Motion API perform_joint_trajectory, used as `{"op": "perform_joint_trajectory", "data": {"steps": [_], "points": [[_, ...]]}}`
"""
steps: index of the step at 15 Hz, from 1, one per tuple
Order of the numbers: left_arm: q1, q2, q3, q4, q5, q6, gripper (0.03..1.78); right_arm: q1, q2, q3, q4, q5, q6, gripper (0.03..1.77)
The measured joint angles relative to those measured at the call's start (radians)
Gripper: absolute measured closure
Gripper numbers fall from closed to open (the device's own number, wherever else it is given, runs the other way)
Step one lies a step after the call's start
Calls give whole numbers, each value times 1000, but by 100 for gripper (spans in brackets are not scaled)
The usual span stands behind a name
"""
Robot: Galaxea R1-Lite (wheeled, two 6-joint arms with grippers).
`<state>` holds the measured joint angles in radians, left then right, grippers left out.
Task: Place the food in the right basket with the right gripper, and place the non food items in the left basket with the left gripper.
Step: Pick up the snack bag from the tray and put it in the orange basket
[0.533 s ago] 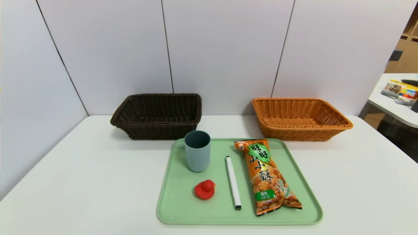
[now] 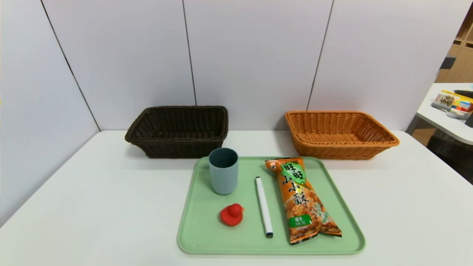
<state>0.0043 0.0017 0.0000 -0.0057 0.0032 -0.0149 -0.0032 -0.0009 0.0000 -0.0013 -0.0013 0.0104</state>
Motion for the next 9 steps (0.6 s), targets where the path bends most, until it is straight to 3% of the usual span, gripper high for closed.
{"op": "perform_joint_trajectory", "data": {"steps": [9], "points": [[0, 0, 0, 0, 0, 0, 12, 0, 0, 0, 0, 0, -1, 10]]}}
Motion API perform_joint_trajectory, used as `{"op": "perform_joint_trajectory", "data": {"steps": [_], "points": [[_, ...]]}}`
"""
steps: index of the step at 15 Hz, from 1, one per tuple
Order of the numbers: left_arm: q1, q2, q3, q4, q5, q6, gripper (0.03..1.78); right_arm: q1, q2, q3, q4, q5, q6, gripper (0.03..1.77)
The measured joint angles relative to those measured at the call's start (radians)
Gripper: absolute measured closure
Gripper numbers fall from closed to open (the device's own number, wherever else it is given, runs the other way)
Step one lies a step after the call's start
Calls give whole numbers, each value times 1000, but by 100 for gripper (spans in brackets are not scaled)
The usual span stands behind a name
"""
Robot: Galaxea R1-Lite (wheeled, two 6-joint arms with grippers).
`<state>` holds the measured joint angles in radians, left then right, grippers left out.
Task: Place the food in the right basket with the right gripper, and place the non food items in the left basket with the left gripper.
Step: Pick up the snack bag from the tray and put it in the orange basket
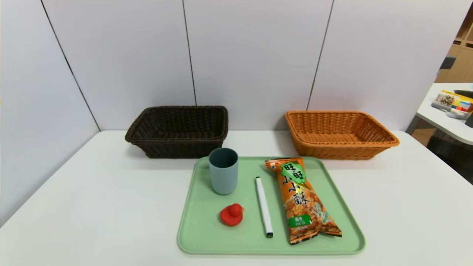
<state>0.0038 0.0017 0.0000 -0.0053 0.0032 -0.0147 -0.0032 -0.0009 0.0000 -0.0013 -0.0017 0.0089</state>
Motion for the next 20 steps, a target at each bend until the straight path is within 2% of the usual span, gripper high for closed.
{"op": "perform_joint_trajectory", "data": {"steps": [12, 17, 20], "points": [[0, 0, 0, -2, 0, 6, 12, 0, 0, 0, -1, 0, -7, 10], [0, 0, 0, 7, -12, 64, 12, 0, 0, 0, -5, 3, -20, 10], [0, 1, -51, 36, -26, 77, 12, 0, 0, -2, 0, 16, -57, 10]]}}
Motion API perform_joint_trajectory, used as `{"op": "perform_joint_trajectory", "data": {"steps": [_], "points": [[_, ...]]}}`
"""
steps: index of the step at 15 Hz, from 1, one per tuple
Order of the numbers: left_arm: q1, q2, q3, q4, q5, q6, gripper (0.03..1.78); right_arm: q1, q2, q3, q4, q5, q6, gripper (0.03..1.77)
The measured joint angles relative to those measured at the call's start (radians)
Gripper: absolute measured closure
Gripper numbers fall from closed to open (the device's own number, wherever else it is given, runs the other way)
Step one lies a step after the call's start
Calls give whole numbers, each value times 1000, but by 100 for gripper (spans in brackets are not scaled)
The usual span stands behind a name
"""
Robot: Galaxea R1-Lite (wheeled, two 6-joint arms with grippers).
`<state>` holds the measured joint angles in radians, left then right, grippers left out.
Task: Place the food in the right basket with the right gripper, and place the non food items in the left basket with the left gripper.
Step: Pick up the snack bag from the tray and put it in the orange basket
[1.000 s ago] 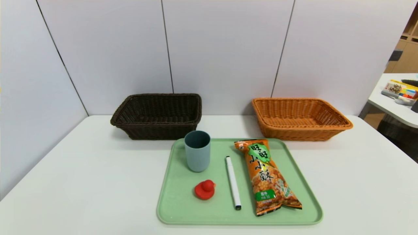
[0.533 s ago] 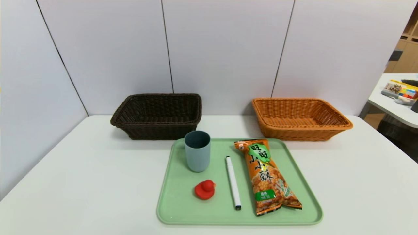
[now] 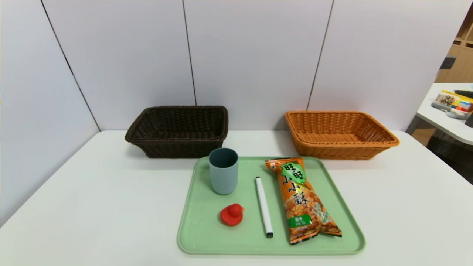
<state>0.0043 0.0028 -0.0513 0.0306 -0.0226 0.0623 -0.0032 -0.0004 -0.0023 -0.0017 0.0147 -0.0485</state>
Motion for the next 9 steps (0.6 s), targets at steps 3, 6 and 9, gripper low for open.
{"op": "perform_joint_trajectory", "data": {"steps": [3, 6, 9], "points": [[0, 17, -147, 132, -56, -1, 12, 0, 18, -73, 19, 44, -17, 10], [0, 84, -280, 209, -90, -1, 12, 3, 105, -228, 61, 88, -13, 10], [1, 191, -431, 249, -96, 0, 12, 4, 228, -367, 69, 108, -13, 10]]}}
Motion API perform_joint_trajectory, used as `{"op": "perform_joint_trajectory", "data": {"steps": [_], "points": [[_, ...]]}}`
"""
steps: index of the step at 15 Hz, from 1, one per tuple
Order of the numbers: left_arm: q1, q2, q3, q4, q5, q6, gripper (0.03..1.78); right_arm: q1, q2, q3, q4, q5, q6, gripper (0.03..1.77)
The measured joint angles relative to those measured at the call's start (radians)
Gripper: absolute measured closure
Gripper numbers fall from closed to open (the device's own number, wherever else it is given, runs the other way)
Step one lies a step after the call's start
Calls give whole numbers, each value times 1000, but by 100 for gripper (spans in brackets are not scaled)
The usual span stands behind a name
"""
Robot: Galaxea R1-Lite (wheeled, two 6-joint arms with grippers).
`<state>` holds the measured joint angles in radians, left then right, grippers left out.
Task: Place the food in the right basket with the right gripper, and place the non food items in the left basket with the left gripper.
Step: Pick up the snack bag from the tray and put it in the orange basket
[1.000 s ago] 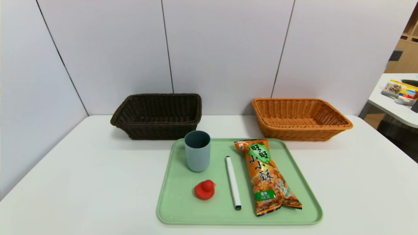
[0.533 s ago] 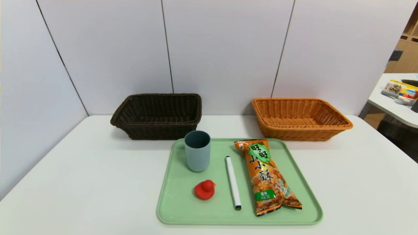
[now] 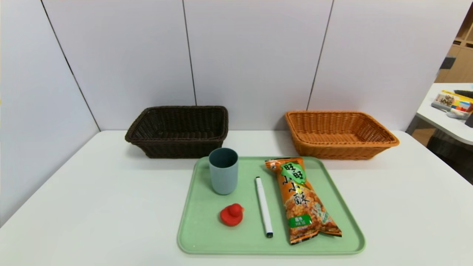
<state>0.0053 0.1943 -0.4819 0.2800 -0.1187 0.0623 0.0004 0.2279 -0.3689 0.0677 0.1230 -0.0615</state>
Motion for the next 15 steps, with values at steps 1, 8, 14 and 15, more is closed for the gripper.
{"op": "perform_joint_trajectory", "data": {"steps": [1, 8, 14, 15], "points": [[0, 45, -67, 29, -5, 0, 12, 0, 50, -44, 1, 3, 0, 10], [0, 351, -377, 246, -74, 1, 12, 6, 361, -269, 4, 59, -9, 10], [-9, 560, -511, 453, -109, -9, 12, 101, 558, -415, 127, 59, -3, 10], [-14, 579, -515, 475, -110, -9, 12, 125, 583, -429, 154, 53, -1, 10]]}}
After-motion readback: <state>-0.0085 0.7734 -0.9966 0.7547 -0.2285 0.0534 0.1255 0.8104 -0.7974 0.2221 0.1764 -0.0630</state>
